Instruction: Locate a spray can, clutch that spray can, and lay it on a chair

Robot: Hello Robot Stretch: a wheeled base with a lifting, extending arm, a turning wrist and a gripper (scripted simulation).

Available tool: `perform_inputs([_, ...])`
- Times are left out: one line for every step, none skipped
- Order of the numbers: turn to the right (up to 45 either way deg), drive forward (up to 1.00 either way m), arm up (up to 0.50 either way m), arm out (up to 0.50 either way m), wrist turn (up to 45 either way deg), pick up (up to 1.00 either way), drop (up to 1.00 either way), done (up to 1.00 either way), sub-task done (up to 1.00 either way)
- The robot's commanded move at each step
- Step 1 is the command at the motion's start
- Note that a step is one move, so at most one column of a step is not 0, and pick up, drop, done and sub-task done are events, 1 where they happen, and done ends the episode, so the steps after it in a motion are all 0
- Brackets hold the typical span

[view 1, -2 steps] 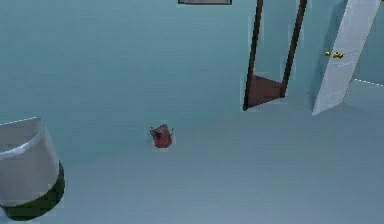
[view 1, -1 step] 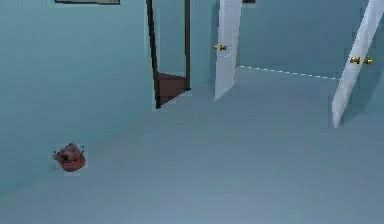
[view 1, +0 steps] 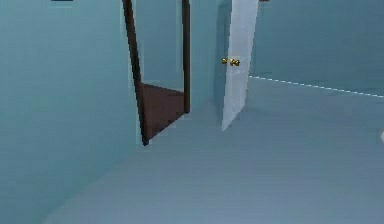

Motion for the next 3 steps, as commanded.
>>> perform_inputs([3.0, 0.00, 0.00, 0.00, 0.0, 0.00, 0.00, 0.00, 0.00])
perform_inputs([0.0, 1.00, 0.00, 0.00, 0.0, 0.00, 0.00, 0.00, 0.00])
perform_inputs([0.0, 0.85, 0.00, 0.00, 0.0, 0.00, 0.00, 0.00, 0.00])
